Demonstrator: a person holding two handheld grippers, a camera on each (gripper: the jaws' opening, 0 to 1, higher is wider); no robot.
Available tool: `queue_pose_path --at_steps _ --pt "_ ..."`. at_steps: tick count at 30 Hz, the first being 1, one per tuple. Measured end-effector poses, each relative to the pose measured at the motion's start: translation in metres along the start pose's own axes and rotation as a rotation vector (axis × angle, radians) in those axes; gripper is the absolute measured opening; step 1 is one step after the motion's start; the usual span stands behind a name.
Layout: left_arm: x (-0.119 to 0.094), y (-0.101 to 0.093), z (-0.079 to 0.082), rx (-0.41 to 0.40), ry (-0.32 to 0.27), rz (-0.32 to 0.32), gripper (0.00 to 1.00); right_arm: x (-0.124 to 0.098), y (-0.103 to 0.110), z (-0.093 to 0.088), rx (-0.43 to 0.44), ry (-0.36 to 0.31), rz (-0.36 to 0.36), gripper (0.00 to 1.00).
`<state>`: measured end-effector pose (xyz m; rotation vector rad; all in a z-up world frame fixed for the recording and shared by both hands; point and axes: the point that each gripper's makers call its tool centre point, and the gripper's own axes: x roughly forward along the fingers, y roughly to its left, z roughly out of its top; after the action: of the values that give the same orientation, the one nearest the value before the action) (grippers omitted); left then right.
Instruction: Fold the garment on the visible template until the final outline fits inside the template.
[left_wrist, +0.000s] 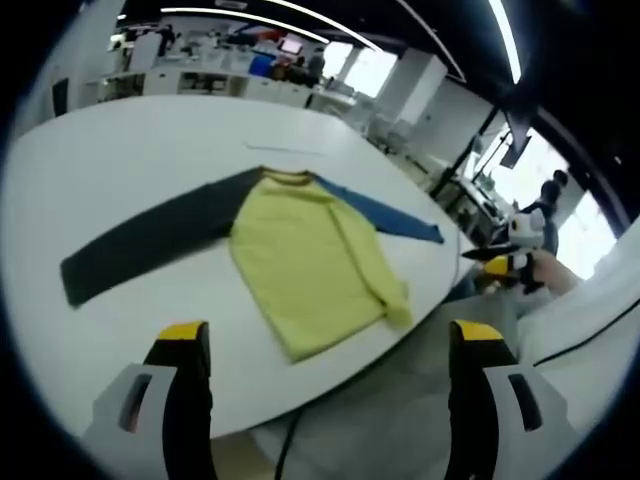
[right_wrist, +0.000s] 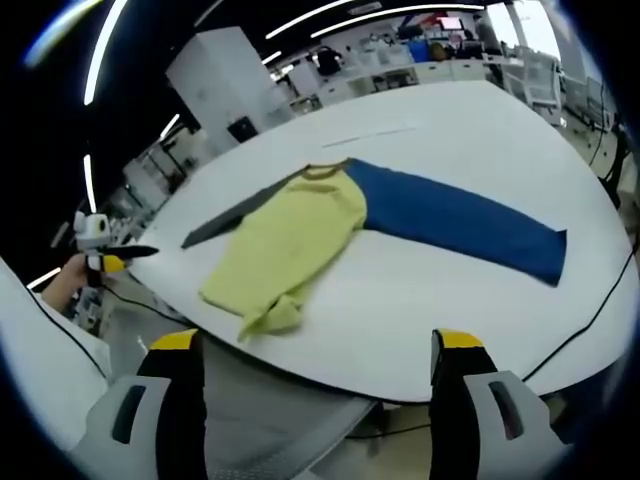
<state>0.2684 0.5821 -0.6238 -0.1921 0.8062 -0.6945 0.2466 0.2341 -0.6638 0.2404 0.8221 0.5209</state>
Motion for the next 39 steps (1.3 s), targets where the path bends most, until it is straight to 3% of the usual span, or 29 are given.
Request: queue_pose_path --at_steps 11,18,22,30,39 --pt "0.008 0.004 -0.011 -0.027 0.016 0.002 0.94 0.007 0.009 0.007 -0.011 0.002 0.024 0.89" --pt "0.014 0.011 -0.017 -0.042 0.027 0.01 0.92 0.02 0.031 0.006 -0.035 0.022 0.089 0.78" --pt "0.017 0.014 -0.021 -0.054 0.03 0.012 0.9 0.029 0.041 0.008 -0.067 0.036 0.112 0.76" --pt "0.023 0.02 -0.026 -0.07 0.043 0.011 0.88 0.039 0.049 0.015 -0.08 0.037 0.138 0.69" --pt "0.034 0.026 -0.028 -0.086 0.06 -0.004 0.84 0.051 0.054 0.009 -0.084 0.069 0.166 0.65"
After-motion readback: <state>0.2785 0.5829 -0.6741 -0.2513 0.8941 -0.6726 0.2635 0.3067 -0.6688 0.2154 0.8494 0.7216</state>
